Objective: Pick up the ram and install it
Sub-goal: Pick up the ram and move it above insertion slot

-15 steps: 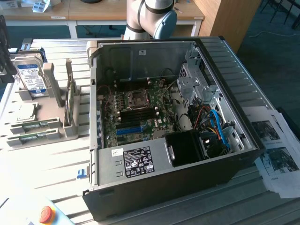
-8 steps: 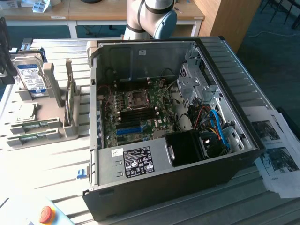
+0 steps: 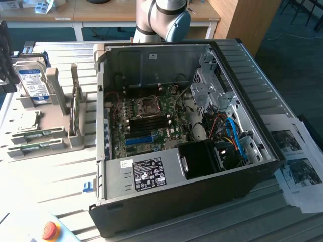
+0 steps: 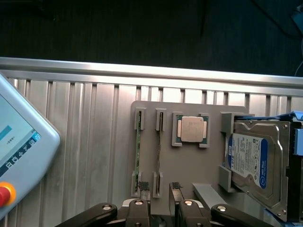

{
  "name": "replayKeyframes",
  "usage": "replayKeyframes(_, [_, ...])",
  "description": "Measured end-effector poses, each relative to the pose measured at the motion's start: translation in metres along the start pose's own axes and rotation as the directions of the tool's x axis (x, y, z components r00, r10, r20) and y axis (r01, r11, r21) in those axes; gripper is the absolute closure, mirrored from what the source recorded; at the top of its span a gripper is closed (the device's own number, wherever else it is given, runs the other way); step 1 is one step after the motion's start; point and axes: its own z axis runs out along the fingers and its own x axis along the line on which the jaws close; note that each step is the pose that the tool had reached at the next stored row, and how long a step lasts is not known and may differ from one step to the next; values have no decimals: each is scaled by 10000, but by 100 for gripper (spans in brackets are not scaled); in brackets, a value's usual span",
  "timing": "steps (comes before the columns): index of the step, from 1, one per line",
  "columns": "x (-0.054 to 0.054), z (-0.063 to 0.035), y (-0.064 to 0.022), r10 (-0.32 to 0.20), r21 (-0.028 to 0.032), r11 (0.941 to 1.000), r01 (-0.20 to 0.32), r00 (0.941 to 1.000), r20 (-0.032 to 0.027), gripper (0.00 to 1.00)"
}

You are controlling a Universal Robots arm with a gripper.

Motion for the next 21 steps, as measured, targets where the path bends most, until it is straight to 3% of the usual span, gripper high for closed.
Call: replayKeyframes(21, [3,146,-2,0,-1,10000,0,10000,0,71])
